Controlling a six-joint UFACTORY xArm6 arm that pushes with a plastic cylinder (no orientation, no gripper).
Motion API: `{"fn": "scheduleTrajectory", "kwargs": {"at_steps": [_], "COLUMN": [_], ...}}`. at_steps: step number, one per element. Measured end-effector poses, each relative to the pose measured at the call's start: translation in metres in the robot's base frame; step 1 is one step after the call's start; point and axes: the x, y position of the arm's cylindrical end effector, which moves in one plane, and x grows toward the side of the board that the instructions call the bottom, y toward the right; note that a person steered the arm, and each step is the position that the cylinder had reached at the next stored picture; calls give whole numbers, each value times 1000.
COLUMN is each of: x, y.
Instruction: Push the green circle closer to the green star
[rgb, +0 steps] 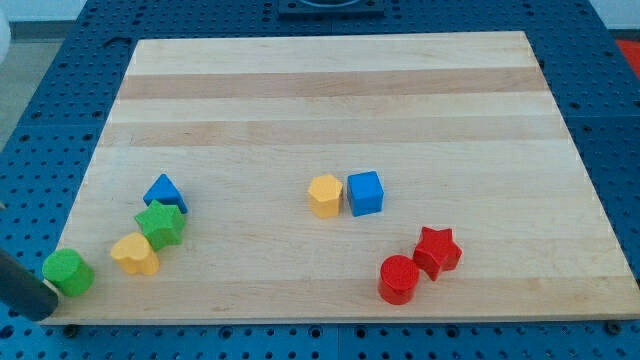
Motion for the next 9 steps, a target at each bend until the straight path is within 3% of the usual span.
{"fn": "scheduleTrajectory", "kwargs": {"at_steps": [3, 9], "x": [-2, -61], "y": [-1, 21]}}
